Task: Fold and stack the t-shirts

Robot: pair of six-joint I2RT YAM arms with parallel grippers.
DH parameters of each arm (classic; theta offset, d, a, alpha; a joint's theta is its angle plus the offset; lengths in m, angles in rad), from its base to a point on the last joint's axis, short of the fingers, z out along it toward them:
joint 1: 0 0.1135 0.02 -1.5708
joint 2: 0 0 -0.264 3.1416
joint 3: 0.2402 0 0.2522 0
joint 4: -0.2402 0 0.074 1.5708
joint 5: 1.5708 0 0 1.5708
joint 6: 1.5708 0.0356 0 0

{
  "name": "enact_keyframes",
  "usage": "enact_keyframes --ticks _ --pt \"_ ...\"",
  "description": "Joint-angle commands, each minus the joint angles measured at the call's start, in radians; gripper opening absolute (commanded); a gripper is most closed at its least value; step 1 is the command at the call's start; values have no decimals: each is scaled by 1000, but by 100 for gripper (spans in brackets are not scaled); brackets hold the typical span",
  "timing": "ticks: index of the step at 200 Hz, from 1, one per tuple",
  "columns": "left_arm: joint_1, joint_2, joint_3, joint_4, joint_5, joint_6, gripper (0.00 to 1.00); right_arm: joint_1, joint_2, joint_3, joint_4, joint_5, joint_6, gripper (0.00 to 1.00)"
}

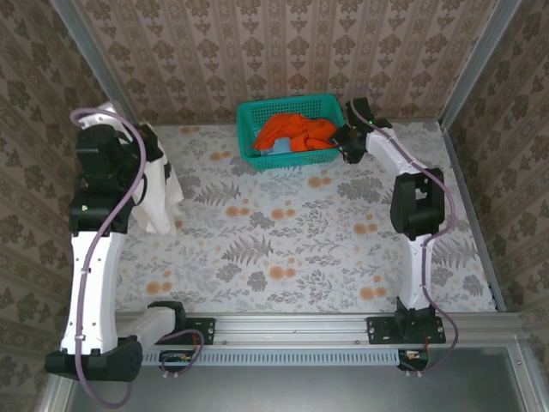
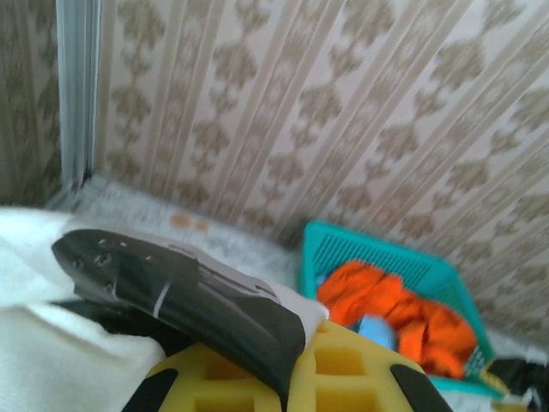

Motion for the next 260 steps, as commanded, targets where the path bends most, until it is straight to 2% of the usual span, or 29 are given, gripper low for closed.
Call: enact_keyframes --ticks 1,28,58,94,179,211,260 --pt "5 -52 -69 -6 42 -83 0 3 73 117 -111 53 54 51" --pt "4 -48 -116 -20 110 -123 0 -2 94 128 -124 101 98 27" --pt "2 -44 -121 -21 126 -119 0 -17 63 86 -110 168 141 15" --pt "-8 -31 -118 -8 143 -122 0 -87 -50 -60 -56 237 212 0" --pt "-86 47 -104 11 199 -129 0 -398 -451 -587 165 411 399 0" --pt "-130 92 -83 18 215 -119 0 -473 -456 -615 258 441 359 0" --pt "-217 176 -38 23 243 -101 0 -525 -324 -515 392 445 293 0"
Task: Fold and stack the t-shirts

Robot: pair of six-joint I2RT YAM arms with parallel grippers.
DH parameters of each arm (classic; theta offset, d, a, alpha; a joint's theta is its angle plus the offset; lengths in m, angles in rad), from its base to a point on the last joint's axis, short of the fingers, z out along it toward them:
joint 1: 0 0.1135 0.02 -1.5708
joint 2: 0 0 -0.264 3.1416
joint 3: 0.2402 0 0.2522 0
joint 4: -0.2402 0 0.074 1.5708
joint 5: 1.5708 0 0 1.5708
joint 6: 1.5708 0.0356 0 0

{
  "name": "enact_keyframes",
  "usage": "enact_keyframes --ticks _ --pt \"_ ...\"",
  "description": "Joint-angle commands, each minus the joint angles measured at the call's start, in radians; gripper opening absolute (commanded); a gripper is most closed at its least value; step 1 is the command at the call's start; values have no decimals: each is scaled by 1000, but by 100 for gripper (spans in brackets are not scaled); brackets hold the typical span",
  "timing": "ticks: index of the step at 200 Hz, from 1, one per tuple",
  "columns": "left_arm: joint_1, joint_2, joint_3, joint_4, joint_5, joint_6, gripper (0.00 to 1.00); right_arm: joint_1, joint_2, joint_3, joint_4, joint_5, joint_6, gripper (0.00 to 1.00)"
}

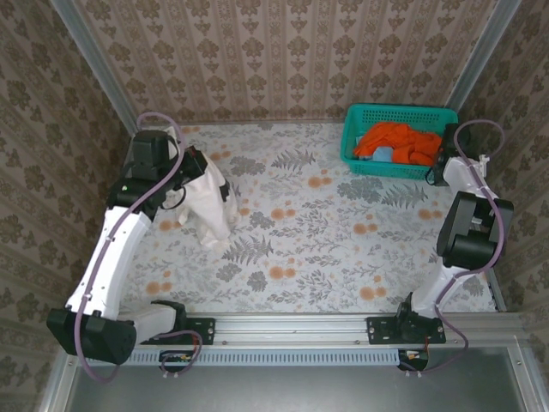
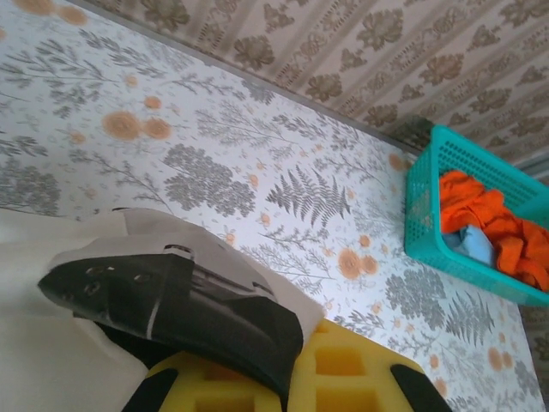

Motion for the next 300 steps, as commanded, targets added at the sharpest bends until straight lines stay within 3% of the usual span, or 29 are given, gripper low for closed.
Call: enact_keyframes --ticks 1,61,128,137,160,169,186,209,254,276,300 --pt "-43 30 71 49 40 12 0 -18 79 79 120 64 -55 0" --pt "-149 164 166 21 62 23 0 -52 269 347 52 39 -185 1" --pt "-215 305 284 -35 109 54 0 -83 286 406 52 103 -183 5" --pt "-221 327 300 -47 114 58 0 -86 286 406 62 107 -190 14" --pt "-235 369 332 -76 127 62 0 -88 276 434 50 86 -237 57" --pt "-237 383 345 -87 130 63 0 -82 254 419 52 88 -247 69" --pt "-238 397 363 -106 130 65 0 -72 198 355 97 92 -274 82" --pt "-234 398 381 -126 116 75 0 -54 139 319 96 4 -318 83" --pt "-202 410 402 -185 114 88 0 184 90 404 -46 -89 -571 83" --pt "-196 404 392 -196 129 87 0 312 180 534 -201 -105 -712 83" --pt "-169 392 381 -208 143 94 0 368 315 702 -376 -111 -816 83"
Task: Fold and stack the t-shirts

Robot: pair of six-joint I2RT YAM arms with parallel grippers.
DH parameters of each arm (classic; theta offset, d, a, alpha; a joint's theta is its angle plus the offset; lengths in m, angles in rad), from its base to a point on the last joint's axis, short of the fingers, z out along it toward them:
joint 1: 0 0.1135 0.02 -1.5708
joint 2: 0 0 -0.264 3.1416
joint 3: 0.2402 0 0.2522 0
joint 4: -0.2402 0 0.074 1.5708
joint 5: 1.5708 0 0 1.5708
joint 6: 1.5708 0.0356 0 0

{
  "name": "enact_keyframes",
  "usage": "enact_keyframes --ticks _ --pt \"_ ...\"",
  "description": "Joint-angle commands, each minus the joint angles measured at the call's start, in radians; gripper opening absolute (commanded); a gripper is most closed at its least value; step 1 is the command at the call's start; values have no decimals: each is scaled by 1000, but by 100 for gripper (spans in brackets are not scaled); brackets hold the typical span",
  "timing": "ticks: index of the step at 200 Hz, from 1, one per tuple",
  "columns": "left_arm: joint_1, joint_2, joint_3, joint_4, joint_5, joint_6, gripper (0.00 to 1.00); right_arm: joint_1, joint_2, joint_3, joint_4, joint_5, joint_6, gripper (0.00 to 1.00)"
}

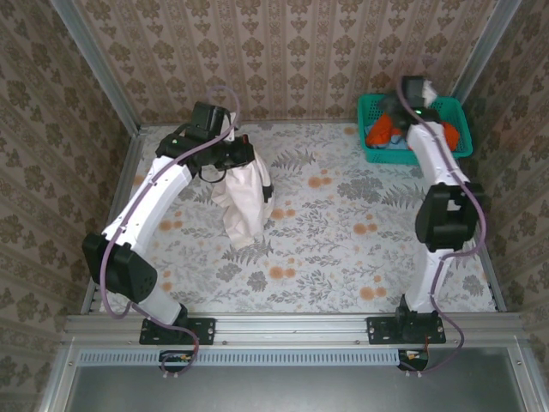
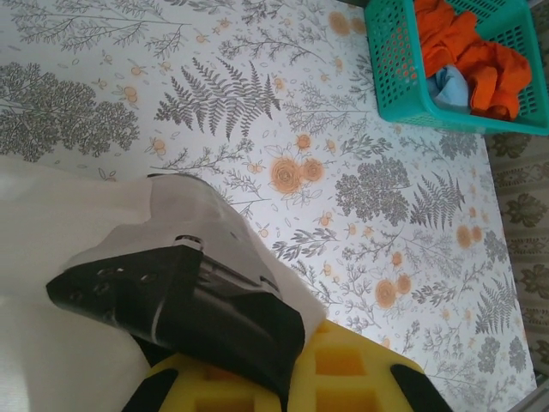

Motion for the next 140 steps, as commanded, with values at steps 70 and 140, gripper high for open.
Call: enact_keyframes --ticks 70,140 --pt "92 -42 -46 -21 81 0 2 81 356 416 -523 -15 -381 80" --pt "81 -4 -28 -26 110 -18 3 71 453 514 -543 4 -500 50"
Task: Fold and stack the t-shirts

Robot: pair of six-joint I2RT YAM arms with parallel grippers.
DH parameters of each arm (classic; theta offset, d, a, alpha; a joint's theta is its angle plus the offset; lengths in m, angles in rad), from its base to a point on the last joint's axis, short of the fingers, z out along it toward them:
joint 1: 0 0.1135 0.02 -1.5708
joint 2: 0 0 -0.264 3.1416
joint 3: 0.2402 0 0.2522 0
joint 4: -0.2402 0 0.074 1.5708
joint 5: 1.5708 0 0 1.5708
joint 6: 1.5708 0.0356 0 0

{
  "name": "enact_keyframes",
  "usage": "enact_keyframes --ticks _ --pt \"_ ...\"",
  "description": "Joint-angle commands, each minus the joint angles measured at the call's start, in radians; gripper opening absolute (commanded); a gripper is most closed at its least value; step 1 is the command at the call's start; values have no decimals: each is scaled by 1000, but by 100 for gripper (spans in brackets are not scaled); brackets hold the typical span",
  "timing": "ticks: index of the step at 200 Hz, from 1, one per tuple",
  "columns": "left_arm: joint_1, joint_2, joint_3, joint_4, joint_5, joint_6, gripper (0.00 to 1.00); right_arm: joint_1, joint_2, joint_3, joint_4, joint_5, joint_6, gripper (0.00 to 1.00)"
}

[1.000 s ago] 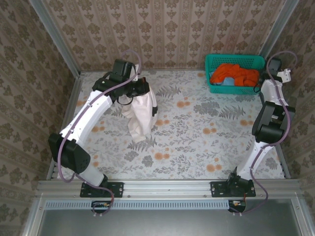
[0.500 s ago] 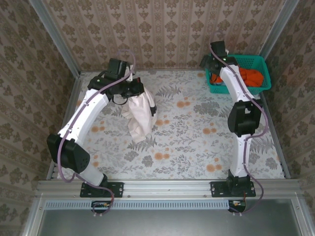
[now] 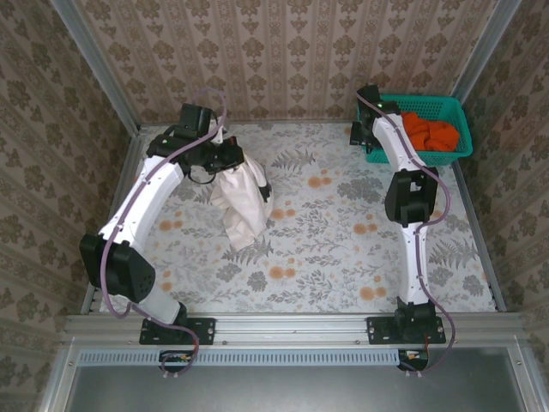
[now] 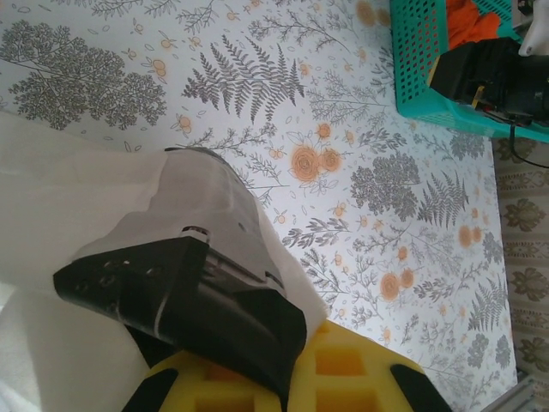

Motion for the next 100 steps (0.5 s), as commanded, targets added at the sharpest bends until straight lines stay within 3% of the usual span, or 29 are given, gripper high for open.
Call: enact_keyframes --ticks 1,57,100 --pt "-10 4 15 -6 31 -17 3 -8 21 43 -36 28 -69 50" --pt "-11 4 13 -22 29 -11 3 -38 24 64 3 30 -123 42" --pt "-16 15 26 -27 39 -4 3 -49 18 78 12 23 -155 43"
